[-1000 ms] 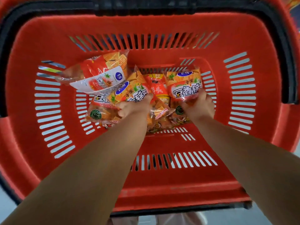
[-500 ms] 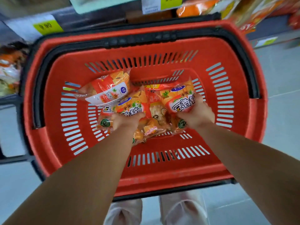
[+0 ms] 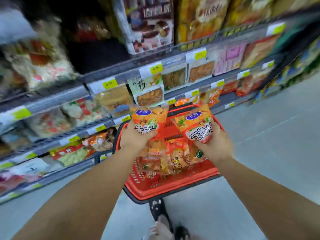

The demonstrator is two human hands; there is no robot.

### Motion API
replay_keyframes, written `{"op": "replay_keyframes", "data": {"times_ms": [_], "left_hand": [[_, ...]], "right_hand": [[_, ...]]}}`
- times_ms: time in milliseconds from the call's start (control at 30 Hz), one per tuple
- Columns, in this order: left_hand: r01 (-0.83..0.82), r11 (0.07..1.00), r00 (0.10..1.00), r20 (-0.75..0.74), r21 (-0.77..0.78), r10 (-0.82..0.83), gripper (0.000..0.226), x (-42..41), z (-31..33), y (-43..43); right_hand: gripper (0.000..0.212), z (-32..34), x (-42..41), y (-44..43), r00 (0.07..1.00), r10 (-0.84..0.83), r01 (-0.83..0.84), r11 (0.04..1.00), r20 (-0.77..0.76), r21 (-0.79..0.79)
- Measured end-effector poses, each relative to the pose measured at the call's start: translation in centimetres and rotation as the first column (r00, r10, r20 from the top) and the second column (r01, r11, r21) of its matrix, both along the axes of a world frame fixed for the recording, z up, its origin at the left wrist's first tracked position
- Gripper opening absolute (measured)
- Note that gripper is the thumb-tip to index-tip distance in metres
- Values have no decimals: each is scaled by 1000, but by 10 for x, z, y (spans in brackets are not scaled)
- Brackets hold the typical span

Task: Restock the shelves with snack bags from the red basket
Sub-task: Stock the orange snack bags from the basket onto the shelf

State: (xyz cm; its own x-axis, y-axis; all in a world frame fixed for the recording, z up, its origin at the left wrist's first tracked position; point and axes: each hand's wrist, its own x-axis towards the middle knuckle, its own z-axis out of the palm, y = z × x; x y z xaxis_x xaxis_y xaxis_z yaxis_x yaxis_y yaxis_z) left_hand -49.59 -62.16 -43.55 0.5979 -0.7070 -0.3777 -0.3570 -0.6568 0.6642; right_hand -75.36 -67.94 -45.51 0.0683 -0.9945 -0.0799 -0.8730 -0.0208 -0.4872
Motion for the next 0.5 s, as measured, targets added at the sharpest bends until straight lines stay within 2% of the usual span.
{"op": "replay_keyframes", "data": {"times_ms": [100, 200, 300, 500], "left_hand": [[-16, 991, 1000, -9, -134, 15, 65, 1, 53, 22], [-94, 959, 995, -56, -268, 82, 69, -4, 102, 50], [-110, 906, 991, 19, -409, 129, 68, -13, 148, 83], [-85, 831, 979, 110, -549, 172, 70, -19, 246, 152]], "right_hand": [[85, 56, -3, 14, 999, 41, -38, 995, 29, -89], [80, 111, -6, 31, 994, 86, -74, 984, 71, -159], [82, 162, -11, 57, 992, 115, -98, 961, 54, -259], [86, 247, -17, 102, 971, 238, -210, 910, 34, -359]]}}
